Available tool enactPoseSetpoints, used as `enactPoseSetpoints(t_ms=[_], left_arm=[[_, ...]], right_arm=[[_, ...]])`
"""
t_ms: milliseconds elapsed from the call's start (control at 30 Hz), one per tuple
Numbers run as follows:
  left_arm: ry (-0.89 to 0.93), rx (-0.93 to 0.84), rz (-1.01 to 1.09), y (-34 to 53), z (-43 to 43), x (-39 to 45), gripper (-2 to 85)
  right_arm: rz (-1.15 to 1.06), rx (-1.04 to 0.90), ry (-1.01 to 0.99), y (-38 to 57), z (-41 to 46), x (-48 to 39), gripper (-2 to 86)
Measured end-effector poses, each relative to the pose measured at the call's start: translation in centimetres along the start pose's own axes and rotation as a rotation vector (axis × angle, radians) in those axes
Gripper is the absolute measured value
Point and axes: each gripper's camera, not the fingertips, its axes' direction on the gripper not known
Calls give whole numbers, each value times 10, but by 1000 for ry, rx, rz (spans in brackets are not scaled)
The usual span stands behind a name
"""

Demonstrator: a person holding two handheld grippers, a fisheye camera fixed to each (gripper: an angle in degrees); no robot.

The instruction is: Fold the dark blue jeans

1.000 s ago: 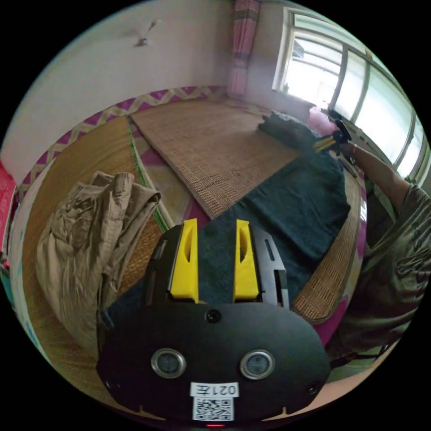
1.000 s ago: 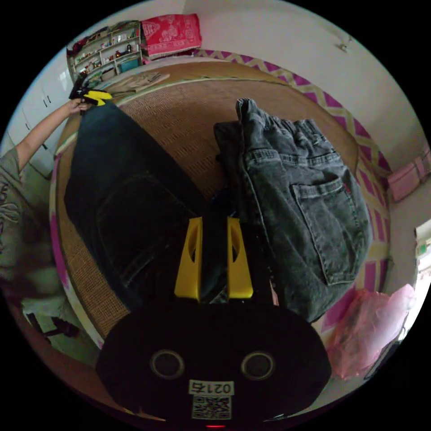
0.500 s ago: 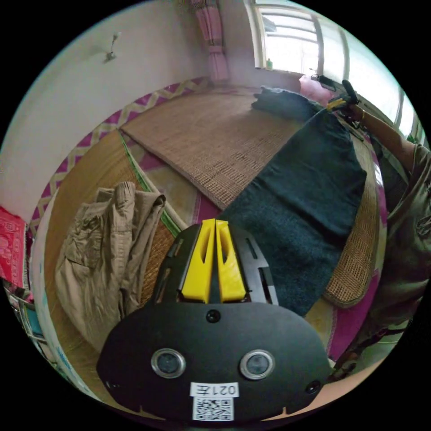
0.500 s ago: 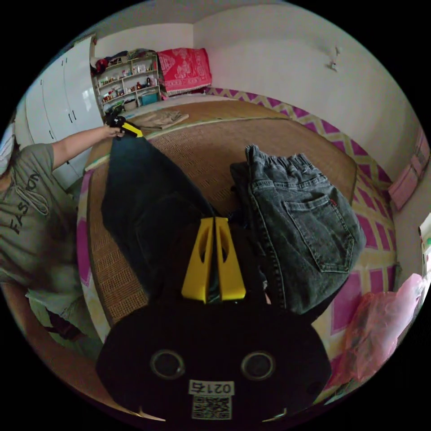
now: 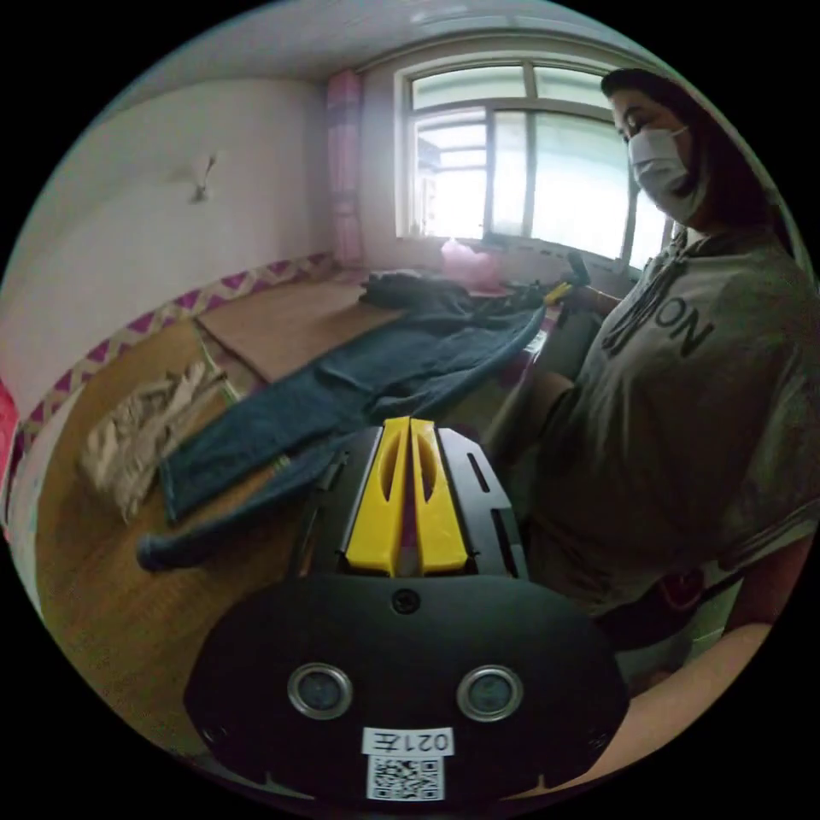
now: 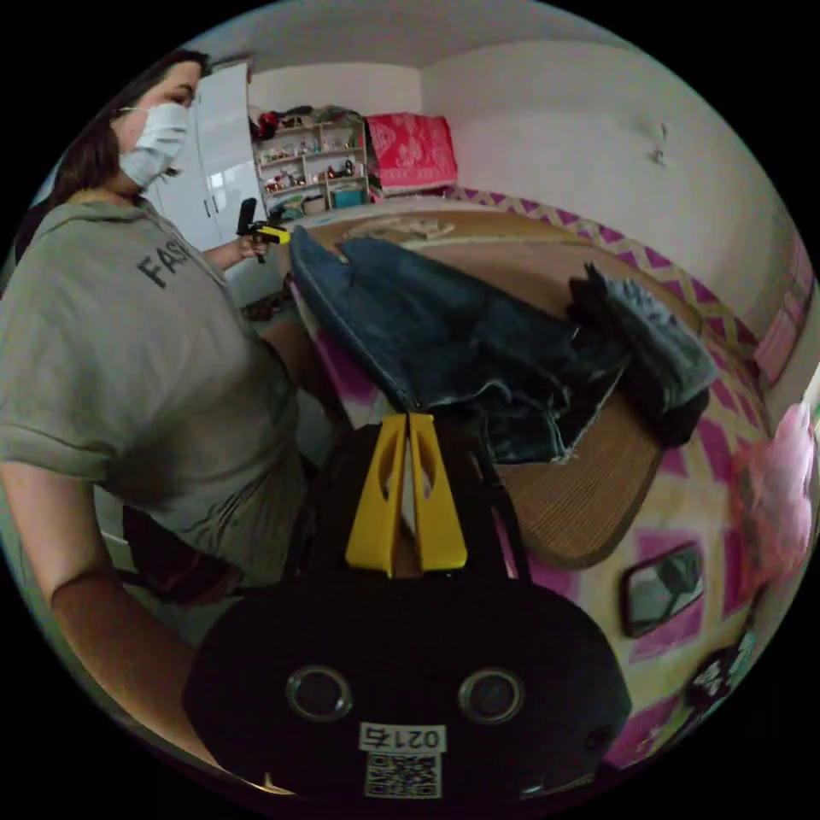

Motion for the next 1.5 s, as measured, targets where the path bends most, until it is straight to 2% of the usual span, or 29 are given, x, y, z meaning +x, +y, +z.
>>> enactPoseSetpoints(t_ms=[67,167,267,300,367,433,533,600,633,733,967,1067,1200,1300,1333,1433,1500], left_arm=[[-26,-35,-88,22,19,-6,-9],[-26,94,-231,48,12,-20,-9],[-61,159,-326,55,-28,-33,-9],[-68,235,-356,60,-53,-39,-8],[-201,283,-451,65,-85,-53,-5],[-428,195,-574,63,-105,-81,14],[-474,83,-655,53,-101,-125,49],[-505,-10,-683,46,-90,-146,48],[-587,-49,-677,39,-89,-152,19],[-583,-134,-639,19,-88,-174,-5],[-569,-224,-578,-20,-81,-221,-9],[-545,-197,-603,-22,-90,-226,-9],[-477,-67,-667,-10,-125,-211,-9],[-432,87,-671,-3,-157,-186,-10],[-431,100,-676,-3,-164,-177,-10],[-424,115,-675,-3,-177,-158,-10],[-414,120,-682,-4,-183,-149,-10]], right_arm=[[65,-3,-5,21,26,6,-10],[174,88,-24,44,37,20,-8],[205,90,-49,51,22,21,-5],[197,54,-57,50,13,19,-5],[141,27,-96,49,-9,13,-8],[125,135,-11,43,-40,16,-8],[235,265,132,28,-48,49,-4],[310,227,197,15,-29,76,-3],[365,149,254,7,-10,94,-4],[392,-82,338,-1,44,122,-9],[357,-83,354,6,43,126,-8],[358,-99,385,10,45,127,-7],[490,-112,257,14,21,158,-8],[564,153,289,21,-26,172,-7],[596,170,329,22,-29,183,-5],[683,18,338,21,1,227,1],[748,12,285,27,8,251,12]])
